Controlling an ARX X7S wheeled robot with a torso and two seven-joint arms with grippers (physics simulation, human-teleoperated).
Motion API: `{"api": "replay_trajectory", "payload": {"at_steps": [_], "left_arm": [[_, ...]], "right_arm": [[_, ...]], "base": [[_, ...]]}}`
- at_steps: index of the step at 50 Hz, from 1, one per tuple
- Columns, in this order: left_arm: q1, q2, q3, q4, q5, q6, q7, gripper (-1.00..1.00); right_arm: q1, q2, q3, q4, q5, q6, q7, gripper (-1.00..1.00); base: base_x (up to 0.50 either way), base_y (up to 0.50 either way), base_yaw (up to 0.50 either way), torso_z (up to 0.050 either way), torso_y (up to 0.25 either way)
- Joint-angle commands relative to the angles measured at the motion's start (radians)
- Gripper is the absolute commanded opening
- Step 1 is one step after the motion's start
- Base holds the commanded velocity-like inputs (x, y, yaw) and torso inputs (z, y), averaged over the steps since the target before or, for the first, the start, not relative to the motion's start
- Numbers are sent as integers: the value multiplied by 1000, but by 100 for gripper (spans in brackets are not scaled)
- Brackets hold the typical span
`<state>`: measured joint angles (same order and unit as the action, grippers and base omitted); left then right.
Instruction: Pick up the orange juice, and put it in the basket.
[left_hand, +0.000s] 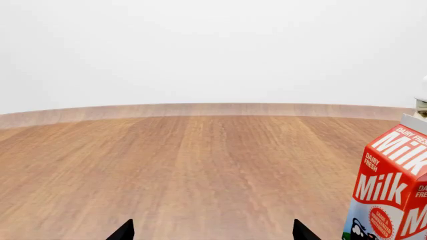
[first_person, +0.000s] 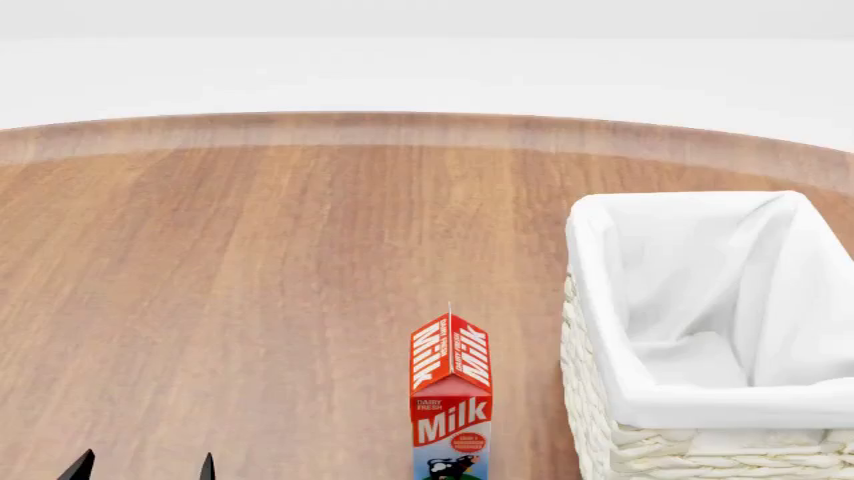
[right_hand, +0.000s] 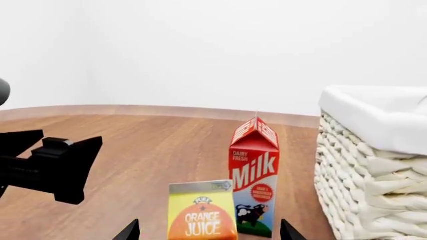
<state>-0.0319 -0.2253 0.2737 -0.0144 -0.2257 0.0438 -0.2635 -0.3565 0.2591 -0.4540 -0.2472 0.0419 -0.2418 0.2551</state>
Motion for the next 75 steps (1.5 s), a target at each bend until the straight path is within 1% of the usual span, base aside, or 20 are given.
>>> {"api": "replay_trajectory", "payload": {"at_steps": [1, 34, 75], "left_arm": [[-1, -3, 4, 0, -3, 1, -4, 100], [-4, -13, 17, -2, -13, 5, -15, 100], [-8, -25, 34, -3, -25, 10, -30, 100]], "right_arm": [[25, -15, -15, 44, -5, -13, 7, 100], [99, -41, -44, 110, 11, 11, 13, 100], [212, -75, -73, 268, 20, 22, 26, 100]], "base": [[0, 0, 0, 0, 0], [0, 0, 0, 0, 0], [0, 0, 0, 0, 0]]}}
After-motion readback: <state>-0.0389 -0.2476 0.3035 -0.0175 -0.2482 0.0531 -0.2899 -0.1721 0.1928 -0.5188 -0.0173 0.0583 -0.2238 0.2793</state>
